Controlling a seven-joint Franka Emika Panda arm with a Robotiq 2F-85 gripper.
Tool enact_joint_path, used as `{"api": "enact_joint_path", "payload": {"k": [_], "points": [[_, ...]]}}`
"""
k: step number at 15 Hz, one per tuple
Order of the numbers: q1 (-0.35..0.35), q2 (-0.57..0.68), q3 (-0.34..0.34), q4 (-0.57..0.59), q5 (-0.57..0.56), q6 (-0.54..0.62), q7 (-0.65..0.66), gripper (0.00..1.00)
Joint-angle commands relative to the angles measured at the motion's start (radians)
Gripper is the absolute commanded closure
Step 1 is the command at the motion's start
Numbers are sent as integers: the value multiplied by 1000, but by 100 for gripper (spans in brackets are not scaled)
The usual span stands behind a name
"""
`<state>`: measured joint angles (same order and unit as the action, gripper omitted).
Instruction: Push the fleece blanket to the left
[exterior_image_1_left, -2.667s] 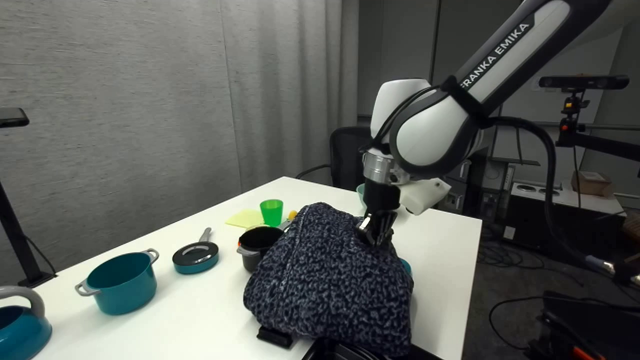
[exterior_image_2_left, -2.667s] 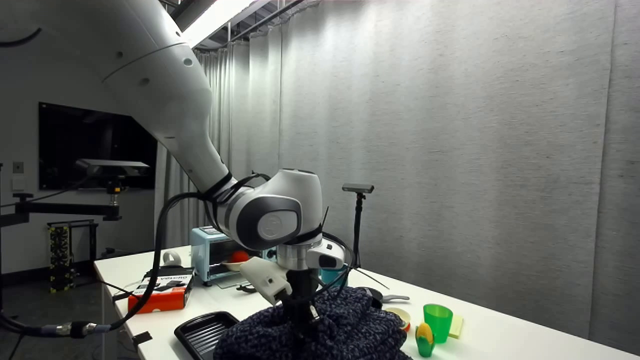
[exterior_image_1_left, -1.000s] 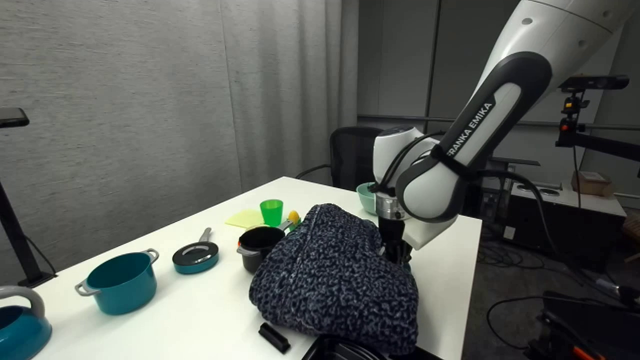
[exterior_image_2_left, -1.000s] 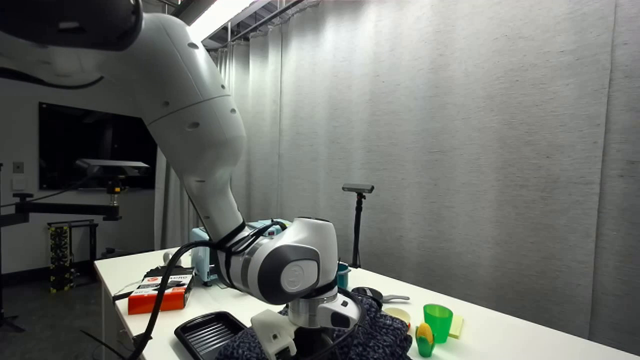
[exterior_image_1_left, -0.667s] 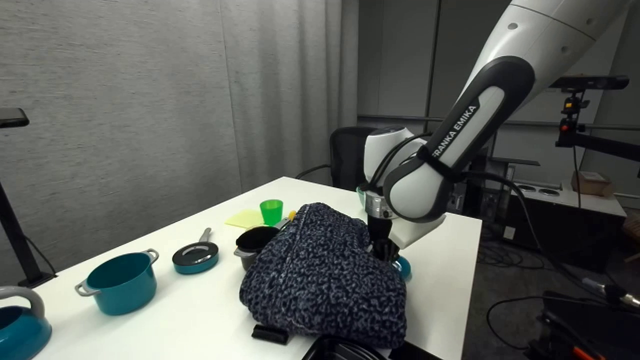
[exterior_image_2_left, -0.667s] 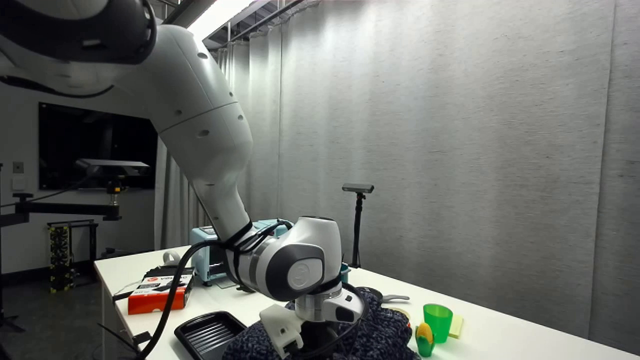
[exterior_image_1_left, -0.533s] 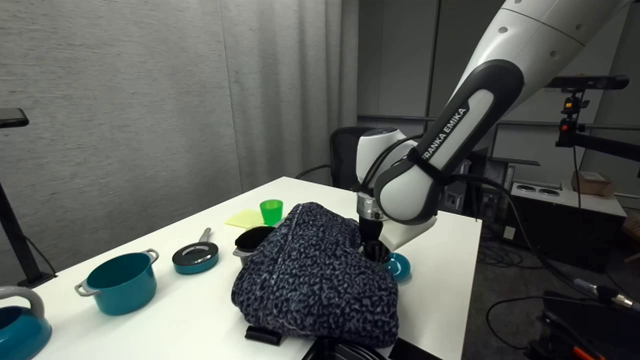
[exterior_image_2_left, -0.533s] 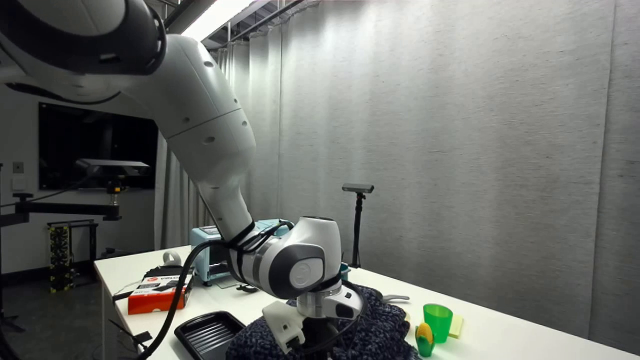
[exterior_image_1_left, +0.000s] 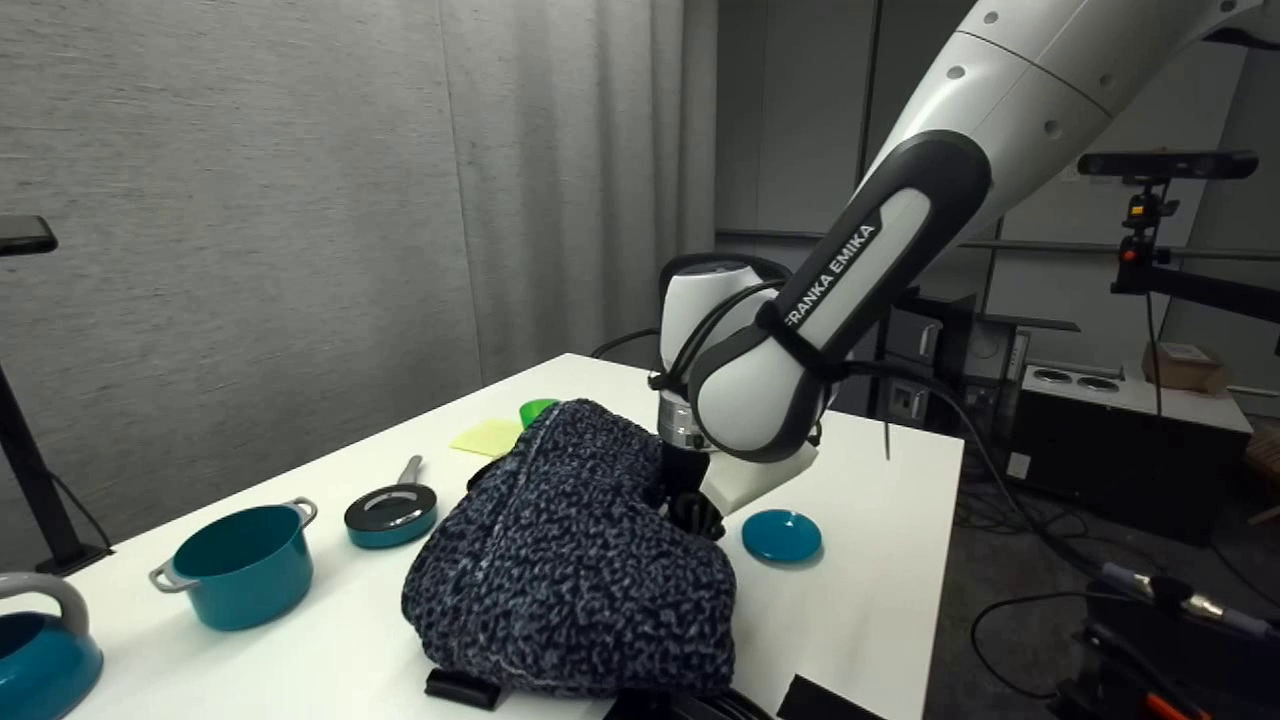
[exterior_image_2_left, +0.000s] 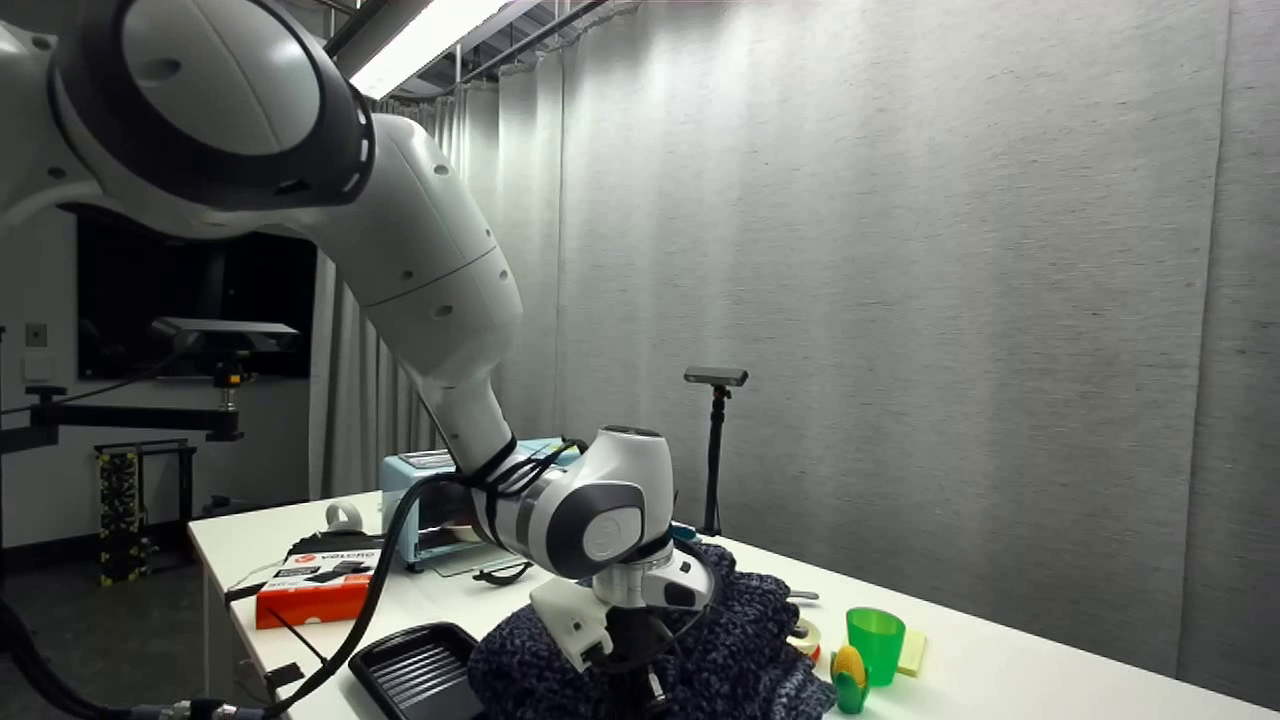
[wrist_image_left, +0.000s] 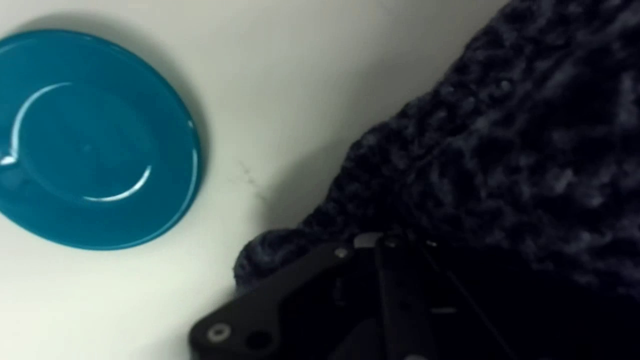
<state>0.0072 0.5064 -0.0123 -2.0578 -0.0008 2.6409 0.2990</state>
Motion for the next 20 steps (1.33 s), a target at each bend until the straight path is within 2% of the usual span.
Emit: {"api": "enact_joint_path", "payload": {"k": [1,14,16,20], "points": [[31,117,54,116,63,35,-44,100],[34,180,166,244,134,4,-173,100],[51,164,153,252,106,-24,-178,100],[78,108,124,268,57,-161,-194,100]]}}
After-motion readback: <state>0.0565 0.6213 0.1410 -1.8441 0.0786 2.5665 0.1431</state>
